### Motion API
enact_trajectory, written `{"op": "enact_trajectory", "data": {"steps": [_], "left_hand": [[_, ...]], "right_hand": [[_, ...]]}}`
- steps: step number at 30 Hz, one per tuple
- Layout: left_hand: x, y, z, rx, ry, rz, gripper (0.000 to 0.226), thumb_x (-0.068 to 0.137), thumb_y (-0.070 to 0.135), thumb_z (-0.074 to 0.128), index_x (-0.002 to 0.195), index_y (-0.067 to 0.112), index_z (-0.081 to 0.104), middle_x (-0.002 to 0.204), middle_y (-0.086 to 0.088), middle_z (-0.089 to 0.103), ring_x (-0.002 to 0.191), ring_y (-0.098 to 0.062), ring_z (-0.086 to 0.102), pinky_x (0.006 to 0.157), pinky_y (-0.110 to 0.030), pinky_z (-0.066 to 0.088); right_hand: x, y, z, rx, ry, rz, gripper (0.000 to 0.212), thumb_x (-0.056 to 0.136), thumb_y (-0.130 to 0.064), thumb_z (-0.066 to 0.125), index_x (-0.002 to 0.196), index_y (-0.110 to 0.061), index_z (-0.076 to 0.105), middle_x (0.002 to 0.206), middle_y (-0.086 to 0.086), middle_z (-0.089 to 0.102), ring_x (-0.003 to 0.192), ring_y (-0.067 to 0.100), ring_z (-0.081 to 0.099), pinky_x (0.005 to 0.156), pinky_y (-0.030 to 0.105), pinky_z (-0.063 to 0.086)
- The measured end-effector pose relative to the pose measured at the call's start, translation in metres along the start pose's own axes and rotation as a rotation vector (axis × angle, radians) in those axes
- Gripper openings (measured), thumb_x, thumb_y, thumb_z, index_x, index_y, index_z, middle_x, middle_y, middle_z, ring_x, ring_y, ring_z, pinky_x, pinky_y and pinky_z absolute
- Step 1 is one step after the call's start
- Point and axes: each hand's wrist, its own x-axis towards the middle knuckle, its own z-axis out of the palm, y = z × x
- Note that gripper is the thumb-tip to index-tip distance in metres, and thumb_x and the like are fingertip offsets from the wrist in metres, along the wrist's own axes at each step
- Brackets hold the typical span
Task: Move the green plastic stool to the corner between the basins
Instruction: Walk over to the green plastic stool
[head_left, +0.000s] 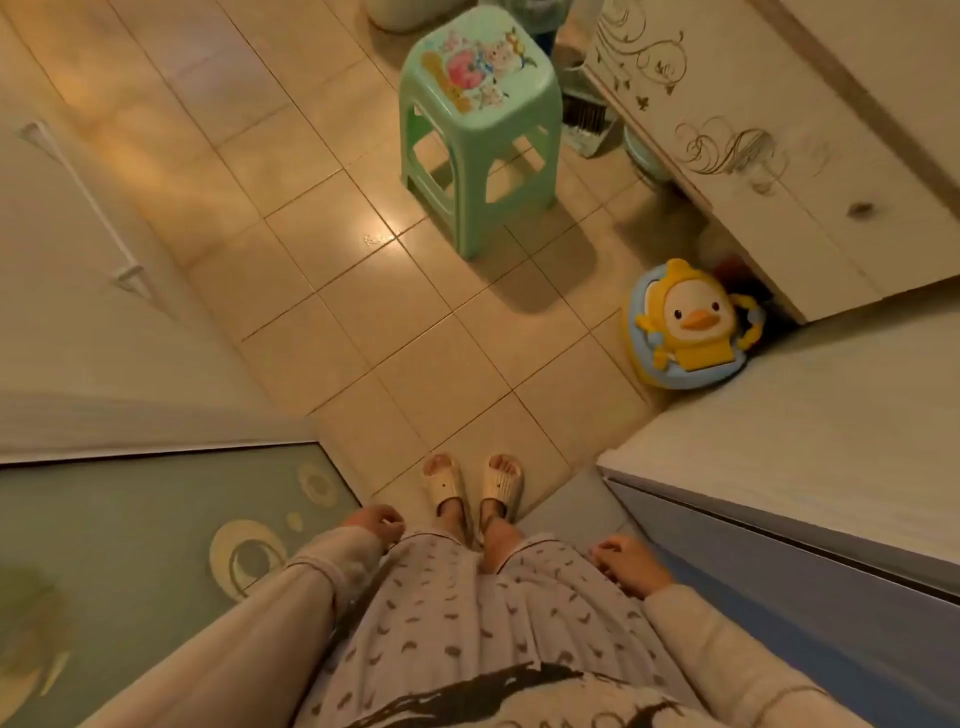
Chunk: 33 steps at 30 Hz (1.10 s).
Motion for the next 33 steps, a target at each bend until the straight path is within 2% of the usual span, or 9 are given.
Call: {"op": "enact_trajectory", "data": {"steps": [3,6,11,14,17,22,29,31,33], "left_hand": [[0.005,0.006,-0.003,-0.110,0.055,0.033,0.010,0.089,0.004,0.046,0.094,0.007,0.054,0.065,-0.001,0.050,0.059,-0.013,0.046,0.079,-0.030,0.041],[0.003,0.013,-0.003,-0.143,0.095,0.019,0.010,0.089,0.004,0.046,0.094,0.007,0.054,0.068,-0.004,0.053,0.061,-0.017,0.049,0.081,-0.036,0.045],[0.005,0.005,0.004,-0.016,0.171,-0.058,0.027,0.088,0.012,0.048,0.110,0.004,0.062,0.117,-0.018,0.064,0.108,-0.031,0.058,0.088,-0.030,0.044],[0.007,0.000,0.006,-0.141,0.210,-0.052,0.010,0.088,0.008,0.049,0.083,0.013,0.056,0.098,-0.016,0.063,0.090,-0.026,0.056,0.075,-0.027,0.040],[0.015,0.000,-0.003,-0.233,0.222,-0.054,0.009,0.087,0.005,0.051,0.080,0.010,0.053,0.087,-0.010,0.054,0.085,-0.021,0.048,0.075,-0.026,0.036],[0.028,0.012,-0.031,-0.116,0.084,-0.130,0.030,0.088,0.010,0.050,0.061,0.022,0.047,0.066,0.002,0.048,0.077,-0.019,0.050,0.077,-0.023,0.035],[0.061,0.069,-0.109,-0.086,0.105,-0.145,0.022,0.087,0.011,0.051,0.066,0.016,0.052,0.080,-0.006,0.055,0.080,-0.020,0.050,0.076,-0.022,0.037],[0.070,0.096,-0.139,-0.091,0.113,-0.109,0.011,0.088,0.010,0.049,0.088,0.009,0.059,0.088,-0.010,0.056,0.073,-0.021,0.051,0.075,-0.024,0.041],[0.078,0.124,-0.171,-0.111,0.138,-0.062,0.025,0.089,0.009,0.048,0.109,0.000,0.060,0.085,-0.010,0.056,0.067,-0.021,0.051,0.070,-0.027,0.044]], "right_hand": [[0.003,0.003,-0.006,0.038,0.022,0.046,0.019,0.092,-0.011,0.047,0.081,-0.006,0.061,0.064,0.003,0.054,0.057,0.013,0.046,0.051,0.021,0.038],[0.007,-0.003,-0.013,0.106,-0.010,0.064,0.029,0.093,-0.008,0.045,0.065,-0.007,0.053,0.062,0.007,0.052,0.052,0.016,0.043,0.049,0.022,0.034],[0.010,-0.051,-0.038,0.248,-0.054,-0.020,0.019,0.095,-0.009,0.042,0.079,-0.007,0.052,0.065,0.008,0.049,0.051,0.015,0.044,0.035,0.016,0.035],[0.013,-0.084,-0.055,0.212,-0.037,-0.121,0.012,0.095,-0.010,0.043,0.088,-0.007,0.052,0.068,0.006,0.051,0.054,0.014,0.046,0.045,0.019,0.038],[0.015,-0.119,-0.070,0.217,-0.017,-0.197,0.012,0.095,-0.011,0.043,0.095,-0.006,0.054,0.070,0.005,0.053,0.057,0.014,0.048,0.052,0.021,0.039],[0.017,-0.172,-0.084,0.374,-0.059,-0.235,0.014,0.095,-0.013,0.042,0.096,-0.008,0.056,0.076,0.006,0.057,0.066,0.015,0.054,0.060,0.025,0.045],[0.038,-0.239,-0.101,0.473,-0.022,-0.169,0.015,0.095,-0.013,0.042,0.094,-0.009,0.056,0.075,0.006,0.057,0.064,0.016,0.053,0.060,0.026,0.045],[0.047,-0.255,-0.107,0.415,0.016,-0.147,0.014,0.094,-0.012,0.042,0.092,-0.009,0.056,0.073,0.006,0.057,0.061,0.015,0.051,0.057,0.025,0.043],[0.055,-0.267,-0.114,0.362,0.045,-0.110,0.013,0.094,-0.010,0.042,0.088,-0.008,0.054,0.070,0.006,0.055,0.057,0.015,0.049,0.051,0.022,0.040]]}}
